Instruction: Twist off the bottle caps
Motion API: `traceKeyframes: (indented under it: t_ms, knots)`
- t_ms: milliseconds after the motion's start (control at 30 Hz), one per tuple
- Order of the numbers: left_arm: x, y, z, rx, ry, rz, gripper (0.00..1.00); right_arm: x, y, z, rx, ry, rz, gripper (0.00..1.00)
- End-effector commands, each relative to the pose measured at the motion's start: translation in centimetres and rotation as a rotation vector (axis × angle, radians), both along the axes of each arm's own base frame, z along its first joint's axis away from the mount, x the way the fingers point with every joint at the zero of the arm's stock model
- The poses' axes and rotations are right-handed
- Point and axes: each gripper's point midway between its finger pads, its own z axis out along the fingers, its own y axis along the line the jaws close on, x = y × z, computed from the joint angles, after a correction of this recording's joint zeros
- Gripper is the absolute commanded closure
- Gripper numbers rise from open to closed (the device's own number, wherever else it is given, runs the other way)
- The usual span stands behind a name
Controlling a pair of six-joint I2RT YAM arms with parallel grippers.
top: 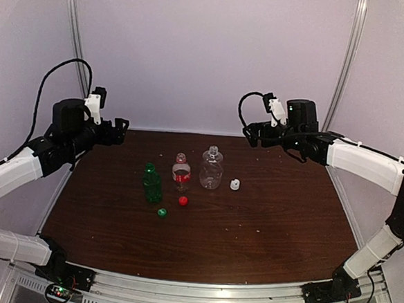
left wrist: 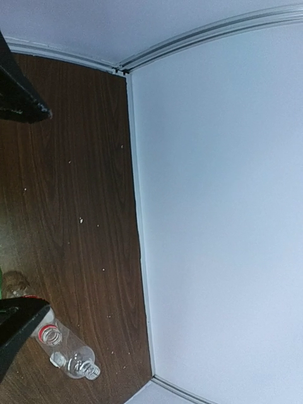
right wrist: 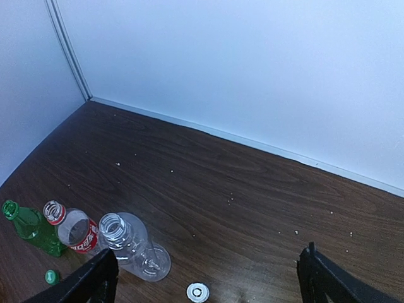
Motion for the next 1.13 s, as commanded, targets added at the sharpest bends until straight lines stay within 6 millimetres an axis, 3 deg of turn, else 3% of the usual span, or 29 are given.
traceKeyframes:
  t_ms: [0, 200, 400, 767, 933, 1100]
  knots:
    - [0.4, 0.2, 2.5, 0.078, -0.086, -0.020, 0.02, -0.4, -2.3, 2.4, -0.051, -0.061, -0.067, 0.00]
    - [0.0, -0.2, 2.7, 0.112, -0.107, -0.058, 0.02, -1.5, -5.0, 2.5, -0.101, -0.081, -0.156, 0.00]
    - [-1.6, -0.4, 2.9, 0.109, -0.139, -0.106, 0.02, -3.2, -7.0, 2.2, -0.143, -0.074, -0.199, 0.00]
    - [-3.9, 1.3, 1.6, 0.158, -0.121, -0.081, 0.02, -6.6, -8.6, 3.0, -0.129, -0.099, -0.185, 0.00]
    - [-4.6, 1.7, 2.6, 0.145, -0.162, -0.071, 0.02, -7.6, -8.9, 3.9, -0.106, -0.131, -0.174, 0.00]
    - [-4.5, 1.8, 2.5, 0.151, -0.152, -0.066, 0.02, -7.9, -8.6, 4.4, -0.090, -0.142, -0.152, 0.00]
